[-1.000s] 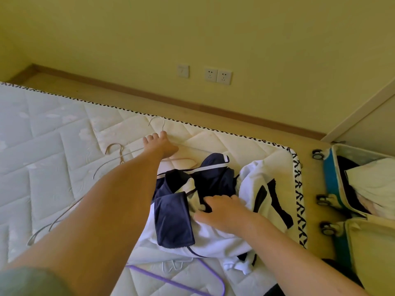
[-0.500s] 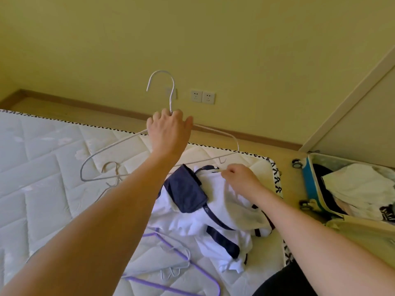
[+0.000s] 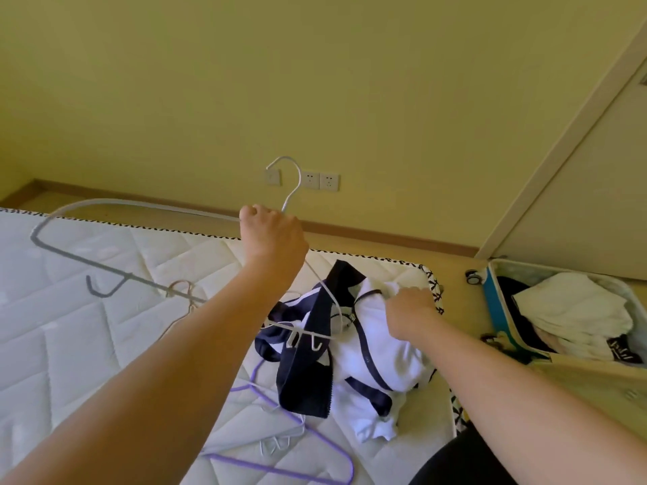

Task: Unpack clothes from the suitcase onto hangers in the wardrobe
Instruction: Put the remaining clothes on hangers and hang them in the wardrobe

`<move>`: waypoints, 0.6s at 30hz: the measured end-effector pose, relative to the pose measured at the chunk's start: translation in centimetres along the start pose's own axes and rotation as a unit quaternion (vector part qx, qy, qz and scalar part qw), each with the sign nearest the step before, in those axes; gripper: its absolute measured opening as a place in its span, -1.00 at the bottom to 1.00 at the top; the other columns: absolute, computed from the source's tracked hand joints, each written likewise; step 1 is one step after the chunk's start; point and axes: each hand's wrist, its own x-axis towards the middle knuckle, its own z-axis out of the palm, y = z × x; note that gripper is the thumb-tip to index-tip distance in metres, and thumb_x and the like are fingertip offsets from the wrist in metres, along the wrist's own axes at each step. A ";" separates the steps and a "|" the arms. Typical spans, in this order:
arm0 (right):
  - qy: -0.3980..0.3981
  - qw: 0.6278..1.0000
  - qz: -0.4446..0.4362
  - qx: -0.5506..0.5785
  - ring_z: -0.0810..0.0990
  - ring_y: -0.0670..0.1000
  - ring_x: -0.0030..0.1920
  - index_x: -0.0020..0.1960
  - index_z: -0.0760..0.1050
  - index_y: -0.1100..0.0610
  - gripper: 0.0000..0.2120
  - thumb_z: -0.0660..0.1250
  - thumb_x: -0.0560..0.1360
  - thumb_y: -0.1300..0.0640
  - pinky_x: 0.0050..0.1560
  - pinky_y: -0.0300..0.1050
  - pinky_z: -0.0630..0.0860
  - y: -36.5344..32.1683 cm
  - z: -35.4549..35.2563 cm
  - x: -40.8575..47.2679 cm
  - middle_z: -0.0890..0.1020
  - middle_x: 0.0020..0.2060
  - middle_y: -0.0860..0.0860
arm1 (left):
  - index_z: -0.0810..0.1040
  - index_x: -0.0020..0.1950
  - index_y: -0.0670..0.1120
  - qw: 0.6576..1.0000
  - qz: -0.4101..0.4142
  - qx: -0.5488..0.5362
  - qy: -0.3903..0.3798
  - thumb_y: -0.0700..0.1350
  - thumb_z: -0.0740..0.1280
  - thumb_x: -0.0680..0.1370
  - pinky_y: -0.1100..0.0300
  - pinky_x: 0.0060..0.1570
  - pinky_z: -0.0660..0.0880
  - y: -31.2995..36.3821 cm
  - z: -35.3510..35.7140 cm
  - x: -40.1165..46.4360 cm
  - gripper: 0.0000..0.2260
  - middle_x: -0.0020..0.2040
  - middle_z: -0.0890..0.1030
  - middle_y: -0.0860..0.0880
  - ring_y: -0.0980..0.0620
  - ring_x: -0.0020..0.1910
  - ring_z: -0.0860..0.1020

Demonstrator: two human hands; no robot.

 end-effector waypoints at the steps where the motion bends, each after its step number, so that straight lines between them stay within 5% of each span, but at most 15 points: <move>1: 0.034 0.999 -0.002 0.038 0.50 0.09 0.02 -0.02 0.48 0.09 -0.83 0.13 0.47 0.19 0.02 -0.06 0.39 -0.5 0.6 0.5 0.50 -0.01 0.06 | 0.55 -0.16 -0.02 1.000 -0.002 0.004 0.013 -0.08 0.18 0.51 0.09 -0.14 0.21 0.1 -0.2 -0.1 -0.84 -0.33 0.35 0.02 -0.04 -0.19 0.36; 4: 0.026 0.965 0.001 0.261 0.44 0.11 -0.12 -0.25 0.32 0.06 -0.84 0.13 0.49 0.06 -0.15 -0.10 0.39 -1.8 0.9 1.3 0.44 -0.23 0.02 | 0.57 -0.02 -0.05 0.999 -0.001 0.011 0.032 -0.11 0.16 0.55 0.09 -0.12 0.21 0.6 -0.8 -0.2 -0.81 -0.22 0.39 -0.02 -0.06 -0.16 0.34; 6: 0.015 0.947 -0.002 0.322 0.42 0.09 -0.15 -0.18 0.37 0.03 -0.79 0.09 0.58 -0.01 -0.18 -0.08 0.39 -2.2 0.6 1.9 0.37 -0.32 0.00 | 0.56 0.07 -0.08 0.999 0.005 0.018 0.030 -0.14 0.15 0.56 0.09 -0.10 0.21 1.1 -0.9 -0.2 -0.78 -0.17 0.39 -0.04 -0.07 -0.13 0.32; 9: -0.027 0.919 0.016 0.392 0.42 0.09 -0.06 -0.10 0.36 -0.14 -0.77 0.00 0.66 -0.08 -0.03 -0.07 0.41 -2.7 0.3 3.2 0.46 -0.13 0.06 | 0.56 0.08 -0.10 0.999 0.003 0.010 0.040 -0.19 0.15 0.54 0.08 -0.10 0.21 1.4 -0.8 -0.3 -0.77 -0.16 0.38 -0.05 -0.08 -0.14 0.30; 11: -0.048 0.884 0.059 0.461 0.45 0.10 -0.03 0.05 0.40 -0.04 -0.82 0.11 0.62 -0.10 0.05 -0.06 0.45 -3.0 1.0 4.6 0.49 -0.04 0.08 | 0.56 0.03 -0.10 0.998 0.000 0.002 0.058 -0.23 0.17 0.50 0.08 -0.10 0.20 1.5 -0.9 -0.1 -0.79 -0.17 0.38 -0.06 -0.09 -0.16 0.29; 14: -0.034 0.834 0.121 0.538 0.46 0.08 -0.09 -0.10 0.44 0.13 -0.87 0.22 0.53 0.07 0.01 -0.10 0.46 -3.0 1.7 5.9 0.50 -0.17 0.05 | 0.55 -0.01 -0.09 0.996 -0.003 -0.003 0.092 -0.22 0.18 0.51 0.08 -0.12 0.18 1.7 -1.4 0.7 -0.82 -0.14 0.45 -0.06 -0.10 -0.16 0.29; 18: 0.122 0.759 0.079 0.634 0.30 0.05 -0.34 -0.37 0.31 0.10 -0.76 0.29 0.43 0.19 -0.29 -0.12 0.25 -2.9 0.2 6.0 0.37 -0.44 0.02 | 0.55 0.05 -0.09 0.997 0.008 0.002 0.076 -0.20 0.18 0.53 0.07 -0.11 0.18 2.0 -1.0 1.9 -0.80 -0.07 0.50 -0.06 -0.10 -0.07 0.40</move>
